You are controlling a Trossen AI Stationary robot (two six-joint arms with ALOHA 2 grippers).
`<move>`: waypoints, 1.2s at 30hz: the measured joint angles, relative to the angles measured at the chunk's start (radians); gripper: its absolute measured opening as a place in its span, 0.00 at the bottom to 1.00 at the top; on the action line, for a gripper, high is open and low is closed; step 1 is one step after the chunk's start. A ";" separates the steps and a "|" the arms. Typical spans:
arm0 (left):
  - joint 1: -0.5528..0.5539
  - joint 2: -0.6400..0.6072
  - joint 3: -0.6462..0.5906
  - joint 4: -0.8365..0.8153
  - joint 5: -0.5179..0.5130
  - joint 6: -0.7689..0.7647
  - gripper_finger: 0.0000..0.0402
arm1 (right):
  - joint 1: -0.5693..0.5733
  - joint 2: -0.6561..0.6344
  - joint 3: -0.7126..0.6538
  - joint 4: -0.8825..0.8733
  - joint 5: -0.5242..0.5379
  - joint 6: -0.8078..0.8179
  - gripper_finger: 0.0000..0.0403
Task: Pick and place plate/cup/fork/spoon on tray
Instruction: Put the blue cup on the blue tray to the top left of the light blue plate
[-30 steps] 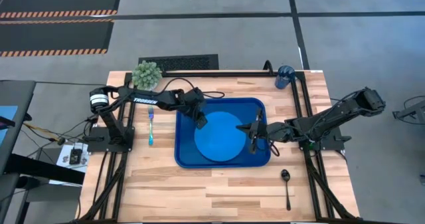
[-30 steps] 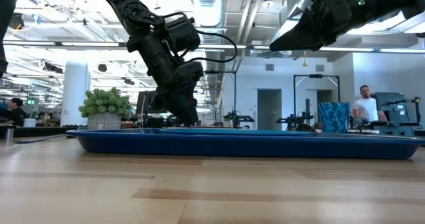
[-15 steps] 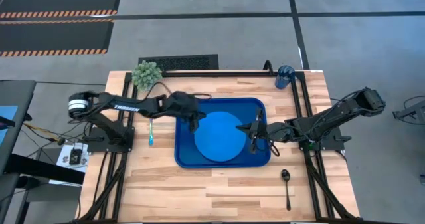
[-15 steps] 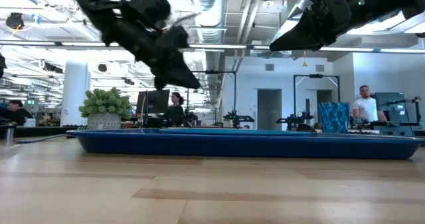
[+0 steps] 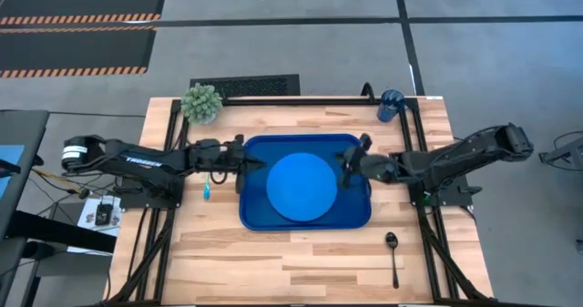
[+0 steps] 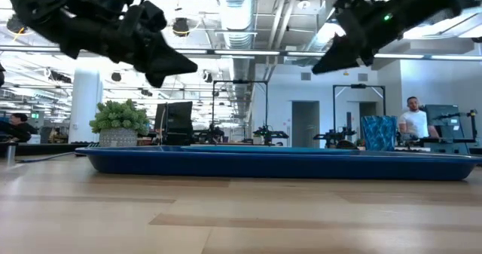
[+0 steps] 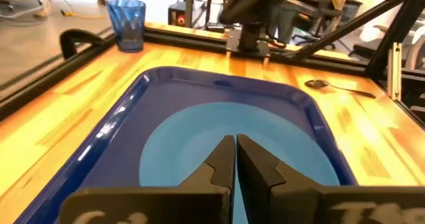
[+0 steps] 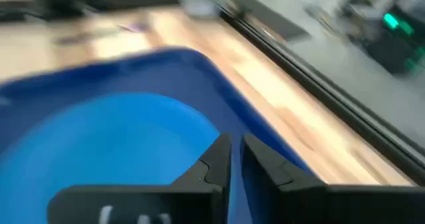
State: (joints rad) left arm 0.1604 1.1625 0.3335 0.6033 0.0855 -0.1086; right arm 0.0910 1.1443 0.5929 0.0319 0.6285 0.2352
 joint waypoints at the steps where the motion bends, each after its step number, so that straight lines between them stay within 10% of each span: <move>1: 0.000 -0.010 -0.018 0.013 -0.006 0.006 0.00 | -0.030 -0.006 0.020 -0.058 0.000 0.016 0.17; 12: 0.016 -0.045 -0.152 0.245 -0.046 0.016 0.00 | -0.479 -0.012 0.249 -0.695 -0.111 0.048 0.49; 24: 0.024 -0.045 -0.156 0.246 -0.045 0.057 0.00 | -1.017 0.040 0.303 -0.672 -0.341 -0.159 0.54; 36: 0.025 -0.044 -0.156 0.244 -0.044 0.050 0.00 | -1.128 0.274 0.432 -0.731 -0.472 -0.177 0.52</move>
State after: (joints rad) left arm 0.1852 1.1183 0.1776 0.8473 0.0410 -0.0581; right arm -1.0367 1.4178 1.0249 -0.6987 0.1570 0.0579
